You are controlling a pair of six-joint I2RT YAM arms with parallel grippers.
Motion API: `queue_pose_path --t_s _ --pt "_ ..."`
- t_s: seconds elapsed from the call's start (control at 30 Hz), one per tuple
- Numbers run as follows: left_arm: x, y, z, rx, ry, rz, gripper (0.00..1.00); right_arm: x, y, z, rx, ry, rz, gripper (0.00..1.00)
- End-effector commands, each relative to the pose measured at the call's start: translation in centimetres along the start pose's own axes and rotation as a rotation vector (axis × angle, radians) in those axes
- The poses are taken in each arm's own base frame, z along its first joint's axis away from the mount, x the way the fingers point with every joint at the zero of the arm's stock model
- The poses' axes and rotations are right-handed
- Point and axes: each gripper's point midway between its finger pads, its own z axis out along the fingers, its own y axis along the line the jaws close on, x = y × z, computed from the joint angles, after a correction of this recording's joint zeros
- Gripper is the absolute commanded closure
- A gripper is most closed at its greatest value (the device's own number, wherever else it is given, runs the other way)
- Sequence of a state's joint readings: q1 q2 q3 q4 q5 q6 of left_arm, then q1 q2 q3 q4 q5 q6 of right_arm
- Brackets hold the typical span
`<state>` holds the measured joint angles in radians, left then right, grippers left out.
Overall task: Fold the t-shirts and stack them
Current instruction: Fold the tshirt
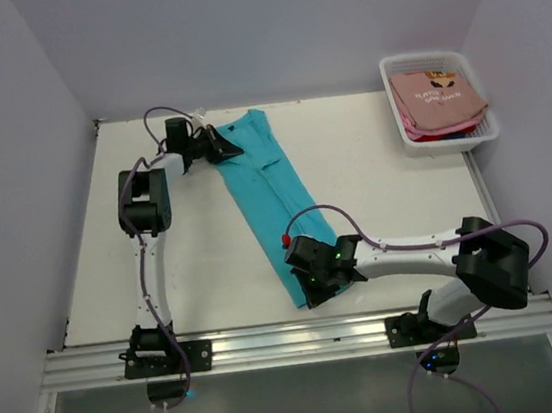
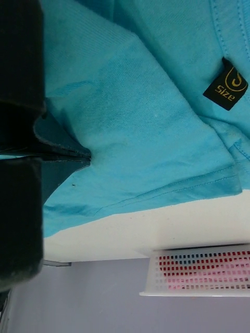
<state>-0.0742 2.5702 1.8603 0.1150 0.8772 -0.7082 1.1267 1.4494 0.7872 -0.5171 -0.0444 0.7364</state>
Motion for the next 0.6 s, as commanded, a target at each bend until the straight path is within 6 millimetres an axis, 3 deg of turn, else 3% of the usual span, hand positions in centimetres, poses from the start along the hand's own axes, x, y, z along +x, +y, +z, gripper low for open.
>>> queue_pose_path --t_s 0.0,0.03,0.07,0.27,0.43,0.57 --pt "2.7 0.2 2.1 0.035 0.096 -0.039 1.0 -1.5 2.2 -0.1 -0.017 -0.032 -0.007 1.0" --pt "3.3 -0.1 2.3 0.036 0.098 -0.031 1.0 -2.1 2.7 -0.4 -0.022 -0.046 -0.017 1.0" --pt "2.5 -1.3 2.1 0.053 0.074 0.011 1.0 -2.4 2.7 -0.6 -0.017 -0.058 -0.023 1.0" --pt "1.1 -2.1 2.2 0.039 0.047 0.059 1.0 -6.0 1.8 -3.4 0.108 -0.178 -0.068 1.0" --pt "1.1 -2.2 2.2 0.035 0.052 0.054 1.0 -9.0 -3.9 -6.4 0.461 -0.328 -0.036 1.0" --pt "1.2 -1.9 2.0 0.01 0.056 0.074 1.0 -9.1 -6.9 -7.0 0.645 -0.325 -0.001 1.0"
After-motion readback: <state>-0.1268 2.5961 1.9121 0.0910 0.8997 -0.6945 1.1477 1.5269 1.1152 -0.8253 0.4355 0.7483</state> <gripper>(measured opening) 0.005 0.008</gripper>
